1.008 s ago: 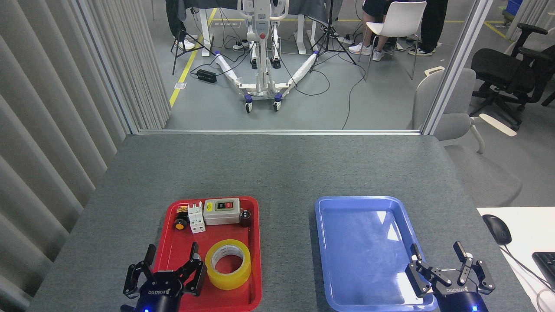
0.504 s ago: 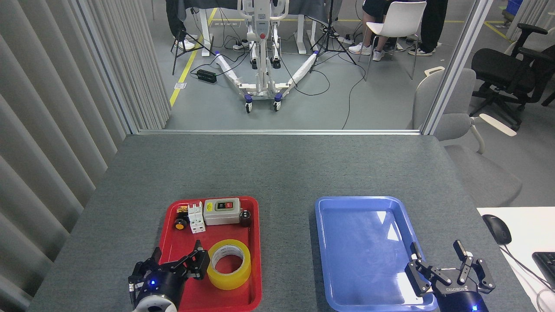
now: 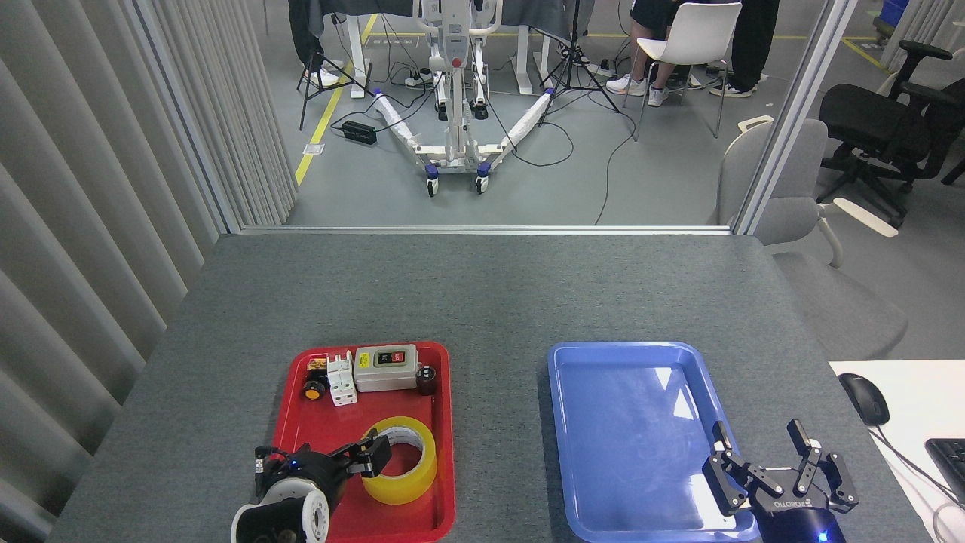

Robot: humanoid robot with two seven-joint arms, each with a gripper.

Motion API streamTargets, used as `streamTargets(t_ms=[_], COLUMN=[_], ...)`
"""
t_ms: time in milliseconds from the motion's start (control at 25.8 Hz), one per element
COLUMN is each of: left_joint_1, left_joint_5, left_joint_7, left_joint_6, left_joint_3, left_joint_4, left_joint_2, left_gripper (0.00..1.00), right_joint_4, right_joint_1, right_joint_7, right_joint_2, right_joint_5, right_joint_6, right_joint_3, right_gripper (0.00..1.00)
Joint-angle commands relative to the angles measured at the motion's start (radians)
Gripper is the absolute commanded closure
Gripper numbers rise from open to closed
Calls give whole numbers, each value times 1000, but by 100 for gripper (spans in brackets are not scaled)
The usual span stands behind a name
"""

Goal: Place and move tape with both arms
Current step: 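Move the left gripper to the yellow tape roll and grasp its edge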

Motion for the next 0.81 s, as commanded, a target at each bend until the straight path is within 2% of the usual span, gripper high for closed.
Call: streamTargets(t_ms=[0,427,776], left_joint_1=[-20,-111,-132], left_joint_5=[0,-16,-19], left_joint_7=[-10,-7,-5], left_joint_6=[-1,8,10], left_joint_3=[-6,-7,-7], left_joint_4=[13,241,327], left_joint_2=[1,4,0], left_gripper=[0,0,4], right_joint_4=[0,-2,-3], right_joint_1=[-2,-2,-7], right_joint_7=[2,2,1], right_joint_2=[9,24,27], right_joint_5=[-1,-2,-1], right_joint_6=[-4,-9,-9], right_joint_3=[-4,-36,-38], right_gripper=[0,0,0])
